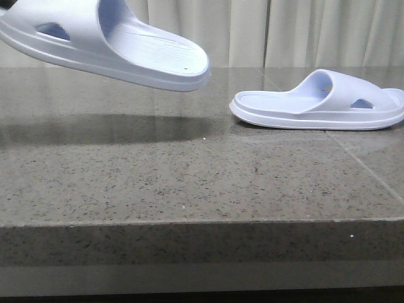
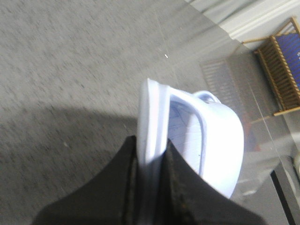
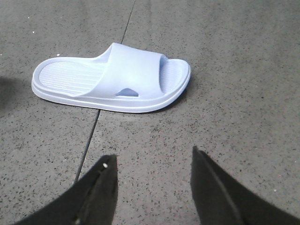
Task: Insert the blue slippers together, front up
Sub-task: 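Lift the gripped slipper with the left gripper toward the other slipper, then lower the right gripper onto the heel of the second slipper and close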
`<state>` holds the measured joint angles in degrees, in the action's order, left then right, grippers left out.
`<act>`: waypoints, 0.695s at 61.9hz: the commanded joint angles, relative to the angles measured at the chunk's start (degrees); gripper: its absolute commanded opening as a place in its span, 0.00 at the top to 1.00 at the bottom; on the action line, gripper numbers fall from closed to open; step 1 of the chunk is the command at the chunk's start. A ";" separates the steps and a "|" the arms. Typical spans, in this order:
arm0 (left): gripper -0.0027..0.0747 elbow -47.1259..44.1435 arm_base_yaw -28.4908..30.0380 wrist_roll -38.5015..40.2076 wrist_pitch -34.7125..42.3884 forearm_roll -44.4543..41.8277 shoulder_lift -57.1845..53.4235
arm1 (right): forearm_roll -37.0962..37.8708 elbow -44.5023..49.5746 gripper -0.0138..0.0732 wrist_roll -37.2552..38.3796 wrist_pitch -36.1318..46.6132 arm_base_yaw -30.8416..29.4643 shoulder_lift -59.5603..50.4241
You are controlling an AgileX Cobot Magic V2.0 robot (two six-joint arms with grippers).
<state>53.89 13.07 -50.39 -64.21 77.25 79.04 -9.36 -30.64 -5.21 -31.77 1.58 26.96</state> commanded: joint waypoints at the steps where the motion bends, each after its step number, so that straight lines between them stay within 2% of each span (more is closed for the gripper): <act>1: 0.99 -2.20 -0.46 -0.99 -2.26 5.06 -4.96 | -0.05 -1.62 0.39 -0.35 3.81 -0.36 0.61; 17: 0.99 -10.26 -0.46 -2.91 -2.23 6.19 -10.49 | -0.81 -1.62 0.39 -0.35 3.81 -0.36 0.61; 33: 0.99 -11.19 -0.46 -2.91 -2.37 6.07 -10.49 | -0.70 -1.62 0.39 -0.35 3.97 -0.36 0.61; 43: 0.99 -11.19 -0.46 -2.91 -2.13 6.07 -10.49 | 2.19 -2.20 0.39 -0.35 3.12 -0.48 1.79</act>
<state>41.43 13.07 -52.92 -64.51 78.55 69.90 -8.61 -30.64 -5.21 -31.77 1.58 27.20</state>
